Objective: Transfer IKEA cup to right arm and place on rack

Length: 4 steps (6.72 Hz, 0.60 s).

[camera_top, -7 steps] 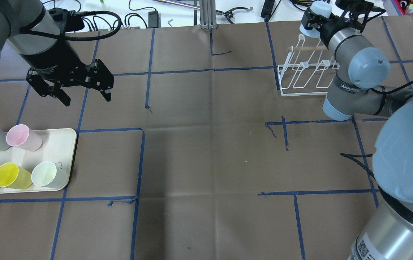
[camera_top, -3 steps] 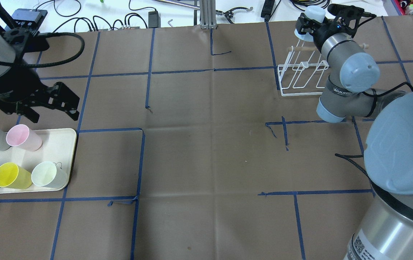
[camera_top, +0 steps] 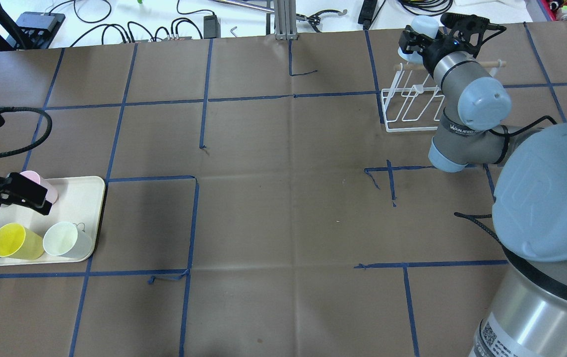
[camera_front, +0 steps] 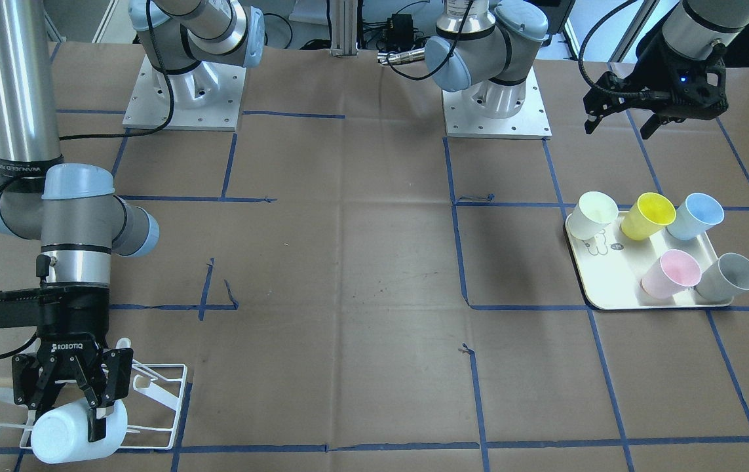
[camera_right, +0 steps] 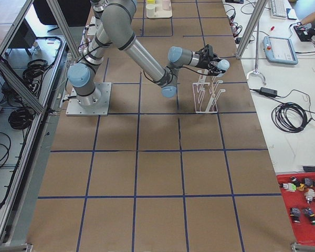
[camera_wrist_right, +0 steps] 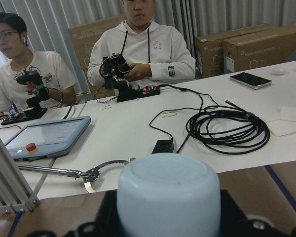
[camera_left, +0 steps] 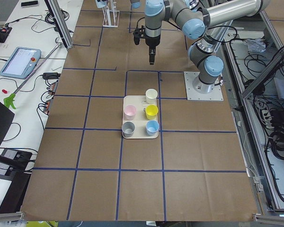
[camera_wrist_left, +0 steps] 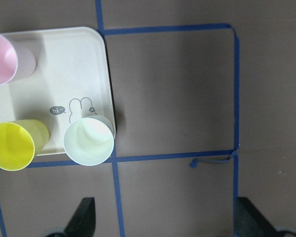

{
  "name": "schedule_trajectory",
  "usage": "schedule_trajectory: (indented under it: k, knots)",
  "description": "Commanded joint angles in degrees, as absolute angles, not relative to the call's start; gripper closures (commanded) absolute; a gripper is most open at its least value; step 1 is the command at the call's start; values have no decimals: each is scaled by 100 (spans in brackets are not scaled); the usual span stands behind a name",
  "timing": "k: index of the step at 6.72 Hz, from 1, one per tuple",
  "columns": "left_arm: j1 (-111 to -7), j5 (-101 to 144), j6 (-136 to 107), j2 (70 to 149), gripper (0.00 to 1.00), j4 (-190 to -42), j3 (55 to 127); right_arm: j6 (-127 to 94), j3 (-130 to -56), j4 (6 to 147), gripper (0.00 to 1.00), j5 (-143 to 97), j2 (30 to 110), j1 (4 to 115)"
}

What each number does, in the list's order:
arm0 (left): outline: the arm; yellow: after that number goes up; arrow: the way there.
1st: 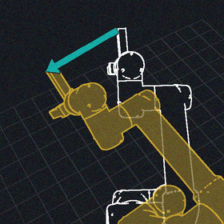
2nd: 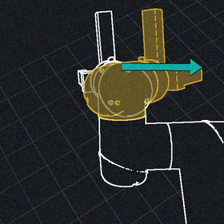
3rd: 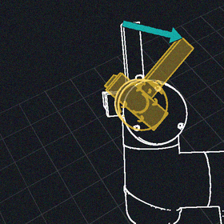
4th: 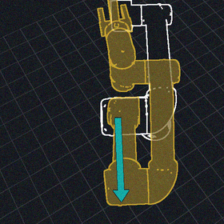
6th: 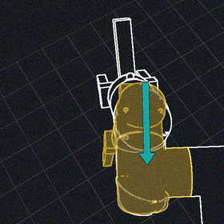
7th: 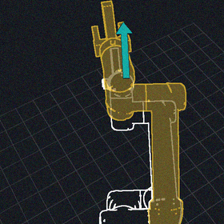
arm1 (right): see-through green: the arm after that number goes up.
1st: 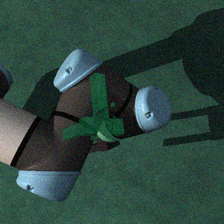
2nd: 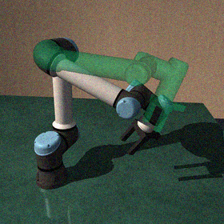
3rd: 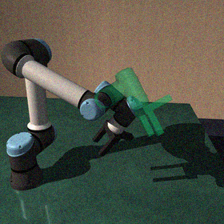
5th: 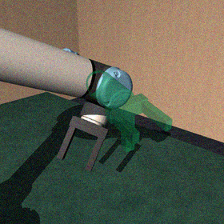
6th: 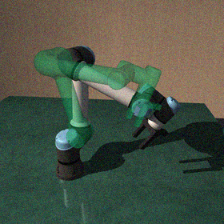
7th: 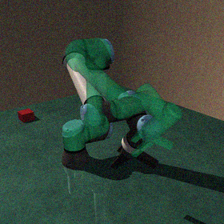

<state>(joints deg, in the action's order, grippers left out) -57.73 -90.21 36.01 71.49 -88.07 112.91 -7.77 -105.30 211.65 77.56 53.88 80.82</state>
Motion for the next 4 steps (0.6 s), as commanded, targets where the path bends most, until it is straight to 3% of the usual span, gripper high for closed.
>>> schedule_trajectory:
  k: [1,2,3,4]
  knots:
    - [-5370,-9035,4034,6970,1,-8151,11899,-765,-10555,21164,74,7761,5335,8077]
    - [-5379,-9018,4017,7065,1,-8095,11953,-547,-10573,21164,33,7761,5344,8077]
    - [-5379,-8991,4017,7180,1,-7990,12031,-310,-10573,21147,0,7787,5344,8077]
    - [-5379,-8983,4017,7372,1,-7424,12328,-282,-10556,21112,0,7787,5352,8077]
